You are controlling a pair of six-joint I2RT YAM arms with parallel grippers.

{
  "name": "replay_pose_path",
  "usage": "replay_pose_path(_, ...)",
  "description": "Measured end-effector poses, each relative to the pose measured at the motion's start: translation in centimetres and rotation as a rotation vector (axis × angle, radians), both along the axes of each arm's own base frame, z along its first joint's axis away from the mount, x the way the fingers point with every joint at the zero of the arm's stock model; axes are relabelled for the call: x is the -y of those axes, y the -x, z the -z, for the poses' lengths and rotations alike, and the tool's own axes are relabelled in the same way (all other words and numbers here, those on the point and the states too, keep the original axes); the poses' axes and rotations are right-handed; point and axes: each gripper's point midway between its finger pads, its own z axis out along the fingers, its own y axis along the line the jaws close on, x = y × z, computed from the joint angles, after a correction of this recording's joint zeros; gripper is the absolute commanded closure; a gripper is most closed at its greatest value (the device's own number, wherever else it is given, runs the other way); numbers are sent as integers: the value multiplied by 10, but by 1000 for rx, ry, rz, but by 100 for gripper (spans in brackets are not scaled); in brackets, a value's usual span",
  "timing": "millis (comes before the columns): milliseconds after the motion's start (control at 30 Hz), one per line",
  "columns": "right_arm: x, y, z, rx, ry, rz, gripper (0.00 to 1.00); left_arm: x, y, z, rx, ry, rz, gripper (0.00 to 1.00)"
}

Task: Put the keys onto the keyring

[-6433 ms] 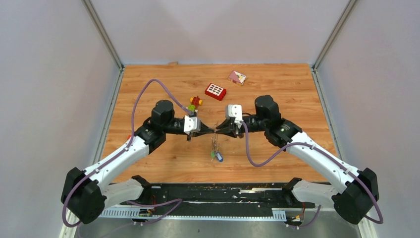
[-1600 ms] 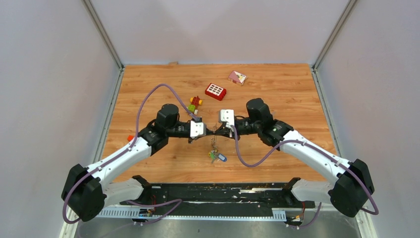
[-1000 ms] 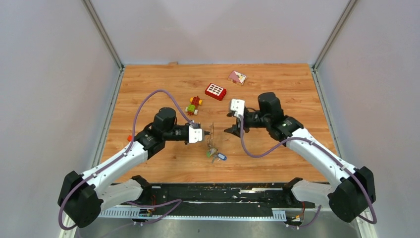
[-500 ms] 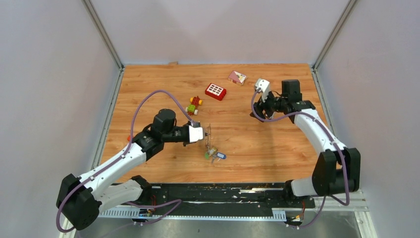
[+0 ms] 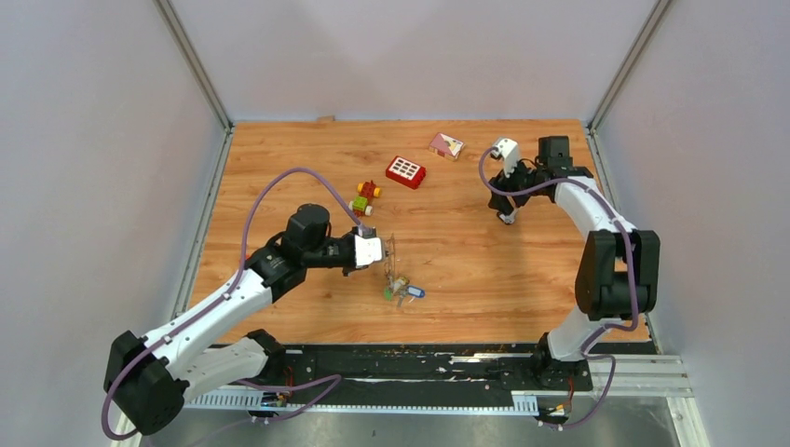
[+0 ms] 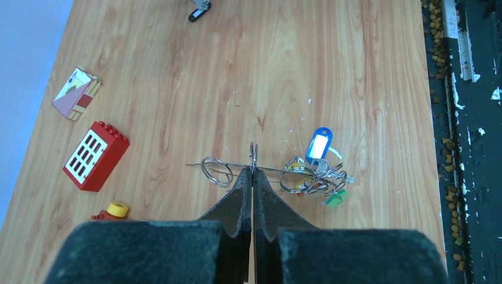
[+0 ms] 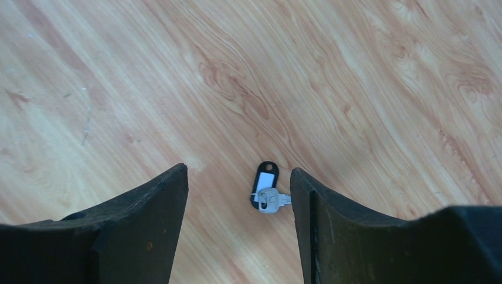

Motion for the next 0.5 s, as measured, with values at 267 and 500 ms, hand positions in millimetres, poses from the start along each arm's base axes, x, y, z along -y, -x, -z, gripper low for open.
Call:
replay_pose_path(267, 19, -15, 46, -119, 113, 32, 46, 3, 5, -4, 15, 8, 18, 100)
replay_pose_path(500, 34, -8, 69, -189, 208, 15, 46, 6, 9, -4, 17, 7, 32, 100)
